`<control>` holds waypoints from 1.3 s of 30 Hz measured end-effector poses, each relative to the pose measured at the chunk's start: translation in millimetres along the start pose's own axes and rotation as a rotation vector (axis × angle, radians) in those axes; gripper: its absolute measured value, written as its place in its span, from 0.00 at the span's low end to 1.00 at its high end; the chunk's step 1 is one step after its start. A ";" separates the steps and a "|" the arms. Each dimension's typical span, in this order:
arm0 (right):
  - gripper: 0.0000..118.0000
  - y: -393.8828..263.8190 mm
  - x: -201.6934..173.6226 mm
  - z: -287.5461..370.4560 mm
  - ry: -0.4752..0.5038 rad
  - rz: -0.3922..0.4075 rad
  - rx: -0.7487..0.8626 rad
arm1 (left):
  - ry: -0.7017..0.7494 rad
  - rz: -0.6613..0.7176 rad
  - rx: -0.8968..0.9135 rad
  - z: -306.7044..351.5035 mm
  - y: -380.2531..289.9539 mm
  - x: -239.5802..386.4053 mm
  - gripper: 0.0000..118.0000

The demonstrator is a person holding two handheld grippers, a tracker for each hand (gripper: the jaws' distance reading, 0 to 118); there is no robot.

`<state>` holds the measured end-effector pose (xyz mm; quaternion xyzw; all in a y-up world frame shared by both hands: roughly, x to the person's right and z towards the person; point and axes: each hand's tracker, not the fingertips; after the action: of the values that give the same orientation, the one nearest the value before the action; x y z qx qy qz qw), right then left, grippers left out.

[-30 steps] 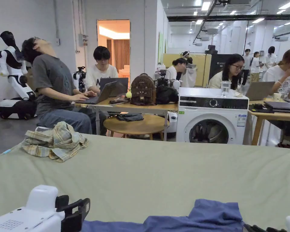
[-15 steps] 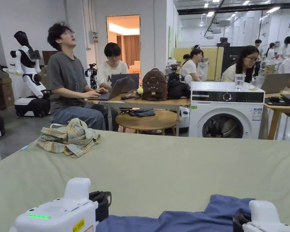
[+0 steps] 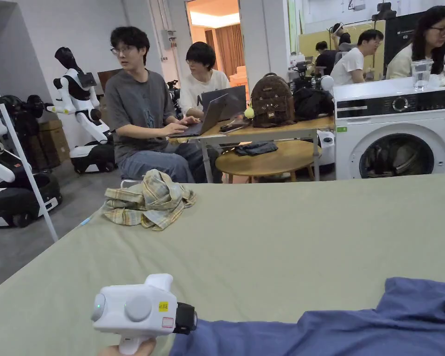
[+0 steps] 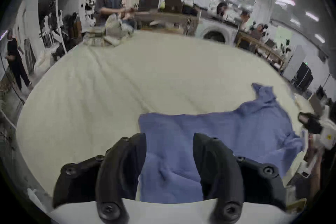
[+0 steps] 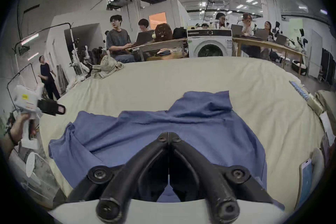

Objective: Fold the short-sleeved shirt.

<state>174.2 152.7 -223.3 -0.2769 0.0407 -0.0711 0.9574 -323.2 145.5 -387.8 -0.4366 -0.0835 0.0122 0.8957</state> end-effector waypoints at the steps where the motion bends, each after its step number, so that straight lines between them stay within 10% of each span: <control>1: 0.00 -0.5 6.2 1.1 -0.012 -0.001 -0.006 | -0.024 0.017 -0.012 -10.0 4.8 -1.7 0.44; 8: 0.00 3.5 53.4 10.9 -0.116 -0.020 -0.061 | -0.031 0.044 -0.203 -69.2 6.7 1.9 0.43; 11: 0.00 18.9 73.6 9.8 -0.138 -0.030 -0.066 | -0.012 -0.016 -0.171 -70.7 6.3 9.1 0.08; 17: 0.00 72.8 122.3 -55.2 -0.133 -0.157 -0.258 | -0.004 -0.039 -0.227 -65.8 11.9 14.9 0.00; 21: 0.57 77.5 143.0 -125.3 -0.137 -0.183 -0.430 | 0.008 -0.039 -0.246 -62.9 11.3 21.5 0.00; 28: 0.47 66.5 129.0 -146.6 -0.240 -0.045 -0.458 | 0.033 -0.031 -0.216 -58.6 2.1 29.3 0.00; 31: 0.00 62.6 126.2 -137.2 -0.195 -0.094 -0.456 | 0.036 -0.030 -0.204 -55.2 1.3 30.0 0.00; 39: 0.00 50.1 116.6 -4.1 -0.069 -0.106 -0.228 | -0.158 -0.078 0.168 61.4 -33.3 20.2 0.00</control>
<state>294.5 174.1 -258.0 -0.3880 0.0007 -0.1068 0.9155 -314.8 174.7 -321.7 -0.3542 -0.1694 0.0186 0.9195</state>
